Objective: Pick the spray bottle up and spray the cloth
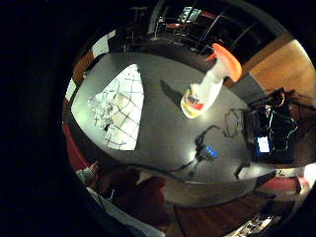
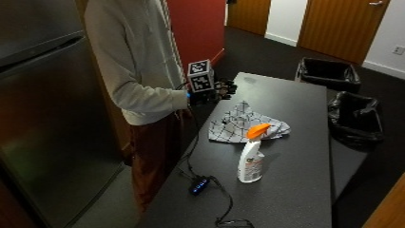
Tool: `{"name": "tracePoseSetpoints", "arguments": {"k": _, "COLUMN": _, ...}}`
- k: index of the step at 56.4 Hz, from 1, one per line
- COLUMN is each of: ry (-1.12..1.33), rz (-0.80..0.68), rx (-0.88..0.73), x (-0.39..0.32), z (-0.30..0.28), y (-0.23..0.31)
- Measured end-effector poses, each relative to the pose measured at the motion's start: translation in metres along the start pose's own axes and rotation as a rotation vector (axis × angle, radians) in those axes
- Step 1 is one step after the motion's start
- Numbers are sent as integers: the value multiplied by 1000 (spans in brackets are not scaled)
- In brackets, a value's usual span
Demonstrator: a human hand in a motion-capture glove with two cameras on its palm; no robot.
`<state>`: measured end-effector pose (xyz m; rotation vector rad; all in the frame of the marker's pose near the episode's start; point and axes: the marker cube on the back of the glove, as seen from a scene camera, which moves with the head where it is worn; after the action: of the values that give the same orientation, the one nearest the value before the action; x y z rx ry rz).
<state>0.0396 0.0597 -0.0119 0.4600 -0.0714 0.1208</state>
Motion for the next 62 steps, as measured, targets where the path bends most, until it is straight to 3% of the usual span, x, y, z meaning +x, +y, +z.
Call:
{"name": "tracePoseSetpoints", "arguments": {"k": 20, "ry": -151, "rz": 184, "rx": 231, "x": 86, "z": -31, "y": 28}}
{"name": "tracePoseSetpoints", "arguments": {"k": 39, "ry": -300, "rz": 351, "rx": 300, "x": 171, "z": -23, "y": 25}}
{"name": "tracePoseSetpoints", "arguments": {"k": 62, "ry": -601, "rz": 465, "rx": 306, "x": 207, "z": 18, "y": -23}}
